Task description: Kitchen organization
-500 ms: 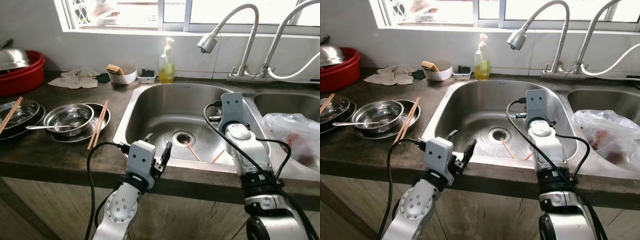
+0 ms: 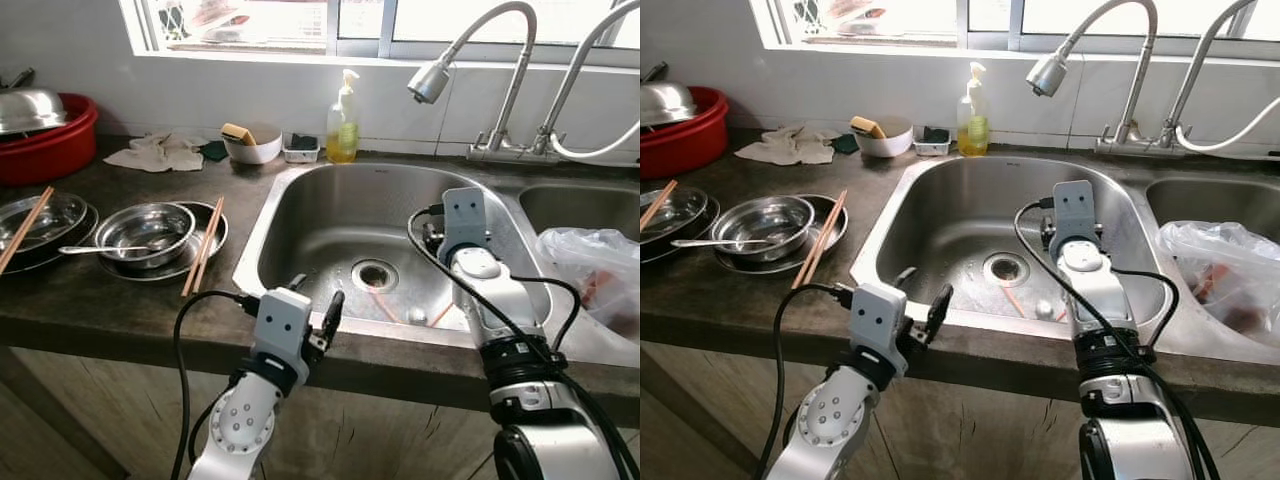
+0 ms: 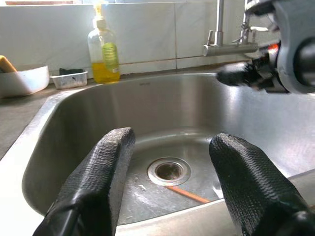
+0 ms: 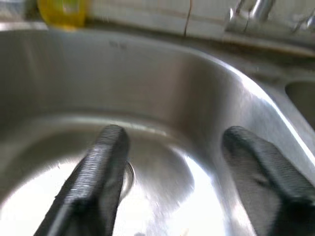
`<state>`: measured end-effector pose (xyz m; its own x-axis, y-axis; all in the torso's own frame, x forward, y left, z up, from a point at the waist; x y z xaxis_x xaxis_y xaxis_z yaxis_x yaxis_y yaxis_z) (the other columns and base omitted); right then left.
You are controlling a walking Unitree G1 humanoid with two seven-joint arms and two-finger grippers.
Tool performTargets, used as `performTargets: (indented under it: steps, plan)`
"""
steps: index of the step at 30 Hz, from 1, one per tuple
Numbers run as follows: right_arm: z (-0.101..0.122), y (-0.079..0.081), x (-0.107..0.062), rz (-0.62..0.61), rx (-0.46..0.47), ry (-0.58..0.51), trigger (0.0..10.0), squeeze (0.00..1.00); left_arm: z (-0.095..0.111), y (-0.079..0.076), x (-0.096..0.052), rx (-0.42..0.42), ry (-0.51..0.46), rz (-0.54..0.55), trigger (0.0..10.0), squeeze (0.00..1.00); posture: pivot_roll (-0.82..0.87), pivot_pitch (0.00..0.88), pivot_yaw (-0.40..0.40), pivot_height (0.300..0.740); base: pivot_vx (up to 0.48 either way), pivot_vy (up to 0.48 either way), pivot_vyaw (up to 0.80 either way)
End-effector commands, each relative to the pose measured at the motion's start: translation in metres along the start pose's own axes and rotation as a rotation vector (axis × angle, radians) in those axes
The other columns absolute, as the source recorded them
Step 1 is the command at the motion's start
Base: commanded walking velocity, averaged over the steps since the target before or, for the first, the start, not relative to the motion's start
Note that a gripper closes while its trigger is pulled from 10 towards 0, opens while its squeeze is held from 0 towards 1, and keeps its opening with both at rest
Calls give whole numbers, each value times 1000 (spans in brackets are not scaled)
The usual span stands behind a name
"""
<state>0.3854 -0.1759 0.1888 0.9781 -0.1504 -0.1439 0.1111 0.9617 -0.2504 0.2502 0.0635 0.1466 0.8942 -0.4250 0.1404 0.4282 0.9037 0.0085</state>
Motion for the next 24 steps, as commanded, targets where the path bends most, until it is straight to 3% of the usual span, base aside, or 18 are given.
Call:
performTargets:
  steps: [1, 2, 8, 9, 11, 14, 20, 21, 24]
  plan:
    - [7, -5, -3, -27, 23, -46, 10000, 75, 4, 0, 0, 10, -8, 1, 10000, 0, 26, 0, -46, 740, 0, 0, 0]
    - [10, -6, -6, -33, 28, -75, 10000, 0, 4, 0, 1, 10, -8, 1, 10000, 0, 23, 0, -44, 740, 0, 0, 0]
    - [27, -10, -26, -51, 73, -233, 10000, 0, 4, 2, 2, 10, -9, 4, 10000, 0, 19, 0, -42, 740, 0, 0, 0]
    - [34, -10, -40, -51, 88, -306, 10000, 0, 4, 3, 3, 12, -10, 7, 10000, 0, 12, 0, -37, 740, 0, 0, 0]
    - [39, -10, -54, -50, 103, -369, 10000, 0, 5, 4, 3, 11, -12, 10, 10000, 0, 7, 0, -33, 740, 0, 0, 0]
    - [41, -8, -64, -39, 111, -408, 10000, 0, 5, 5, 4, 12, -13, 10, 10000, 0, -1, 0, -27, 740, 0, 0, 0]
    - [23, -1, -93, 46, 110, -456, 10000, 0, 5, 5, 4, 12, -14, 5, 10000, 0, 1, 0, -25, 740, 0, 0, 0]
    - [12, 3, -108, 102, 114, -467, 10000, 0, 6, 3, 5, 10, -18, -13, 10000, 0, -3, 0, -17, 740, 0, 0, 0]
    - [3, 7, -118, 151, 117, -463, 10000, 0, 7, 2, 4, 4, -19, -22, 10000, 0, -5, 0, -12, 740, 0, 0, 0]
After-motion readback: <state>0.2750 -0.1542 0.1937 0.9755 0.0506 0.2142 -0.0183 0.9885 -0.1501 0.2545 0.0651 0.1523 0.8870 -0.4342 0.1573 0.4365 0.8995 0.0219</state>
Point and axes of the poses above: a point about 5 cm out from each wrist's last joint towards the gripper, its own x axis pointing out of the wrist towards the gripper, its own z axis along the axis of the wrist's last joint, y = z × x, the point moved 1 cm from there along x, pointing out of the wrist towards the gripper, and after that the axes turned 6 degrees about -x, right-handed, at the moved point
